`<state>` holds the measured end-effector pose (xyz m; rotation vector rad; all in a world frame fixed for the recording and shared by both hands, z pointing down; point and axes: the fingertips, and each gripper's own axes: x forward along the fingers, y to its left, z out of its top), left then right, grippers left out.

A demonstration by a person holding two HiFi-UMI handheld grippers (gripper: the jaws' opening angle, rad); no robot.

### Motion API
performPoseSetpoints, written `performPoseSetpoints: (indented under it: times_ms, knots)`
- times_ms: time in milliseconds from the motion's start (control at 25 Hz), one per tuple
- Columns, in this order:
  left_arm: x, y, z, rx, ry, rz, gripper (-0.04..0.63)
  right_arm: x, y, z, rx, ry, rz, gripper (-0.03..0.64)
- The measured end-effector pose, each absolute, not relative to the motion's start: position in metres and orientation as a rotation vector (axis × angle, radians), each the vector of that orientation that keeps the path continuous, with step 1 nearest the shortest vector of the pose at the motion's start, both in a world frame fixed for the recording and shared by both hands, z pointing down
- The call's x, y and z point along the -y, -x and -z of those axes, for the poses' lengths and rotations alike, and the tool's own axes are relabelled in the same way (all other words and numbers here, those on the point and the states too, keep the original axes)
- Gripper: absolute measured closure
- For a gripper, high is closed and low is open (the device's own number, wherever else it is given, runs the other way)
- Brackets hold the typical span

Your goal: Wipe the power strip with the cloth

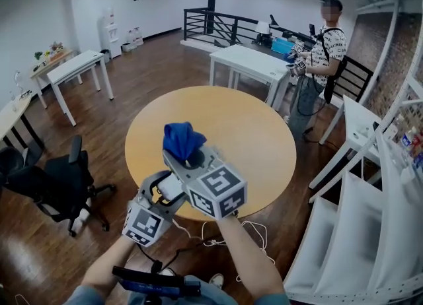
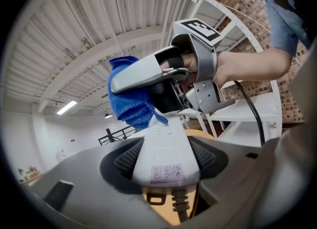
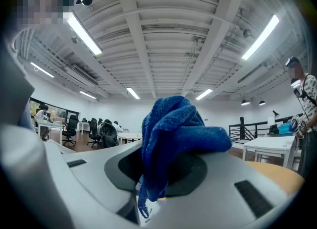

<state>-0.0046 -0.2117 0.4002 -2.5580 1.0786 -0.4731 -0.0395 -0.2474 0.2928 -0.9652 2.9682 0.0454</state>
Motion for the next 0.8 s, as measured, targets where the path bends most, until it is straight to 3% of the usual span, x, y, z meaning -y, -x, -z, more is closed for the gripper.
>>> performPoseSetpoints:
  times_ms: [800]
  knots:
    - [0.2156, -0.0033, -0.4013, -1.064, 2.554, 0.496, 0.318, 0.2427, 0.0487, -0.2999, -2.991, 0.905, -0.005, 0.529]
